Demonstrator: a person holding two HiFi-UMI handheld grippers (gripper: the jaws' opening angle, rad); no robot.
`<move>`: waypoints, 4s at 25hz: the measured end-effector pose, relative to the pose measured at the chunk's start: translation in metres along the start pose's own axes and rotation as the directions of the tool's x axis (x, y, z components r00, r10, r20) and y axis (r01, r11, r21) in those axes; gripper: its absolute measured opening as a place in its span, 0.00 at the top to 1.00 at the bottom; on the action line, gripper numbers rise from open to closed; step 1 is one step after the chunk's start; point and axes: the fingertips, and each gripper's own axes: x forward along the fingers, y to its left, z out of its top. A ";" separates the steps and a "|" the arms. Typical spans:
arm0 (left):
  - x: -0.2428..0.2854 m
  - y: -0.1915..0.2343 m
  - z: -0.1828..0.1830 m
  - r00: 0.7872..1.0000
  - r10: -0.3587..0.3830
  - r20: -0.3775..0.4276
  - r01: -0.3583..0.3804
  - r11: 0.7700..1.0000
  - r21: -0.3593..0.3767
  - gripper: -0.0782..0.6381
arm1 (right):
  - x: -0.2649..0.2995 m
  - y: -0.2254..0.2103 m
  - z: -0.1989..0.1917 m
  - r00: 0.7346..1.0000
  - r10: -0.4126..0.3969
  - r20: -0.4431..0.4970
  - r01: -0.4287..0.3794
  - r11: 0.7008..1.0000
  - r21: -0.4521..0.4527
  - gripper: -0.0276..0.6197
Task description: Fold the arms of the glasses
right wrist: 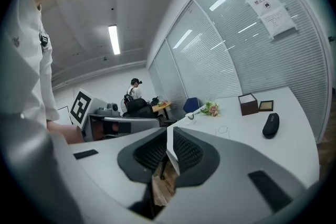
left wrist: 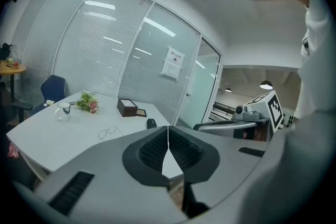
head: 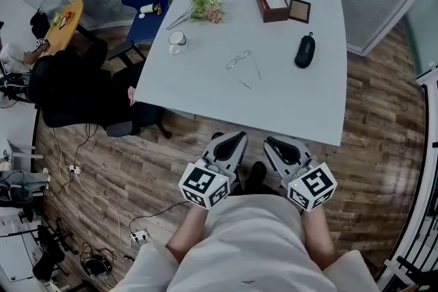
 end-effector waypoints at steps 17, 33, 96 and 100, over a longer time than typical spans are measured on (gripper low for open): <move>-0.002 0.013 0.002 0.999 -0.030 -0.016 0.031 0.999 0.039 0.72 | 0.009 -0.014 -0.002 0.997 -0.073 -0.019 0.074 0.996 0.045 0.72; 0.022 0.090 0.020 0.999 -0.049 -0.023 0.048 0.999 -0.017 0.72 | 0.079 -0.048 0.018 0.990 -0.114 -0.081 0.118 0.992 0.053 0.73; 0.137 0.257 -0.009 0.976 0.060 -0.210 -0.075 0.995 -0.063 0.73 | 0.235 -0.218 0.033 0.949 -0.069 -0.307 0.078 0.997 0.018 0.78; 0.138 0.258 -0.022 0.973 0.097 -0.210 -0.118 0.989 -0.090 0.73 | 0.247 -0.232 0.020 0.940 -0.027 -0.340 0.030 1.000 0.003 0.79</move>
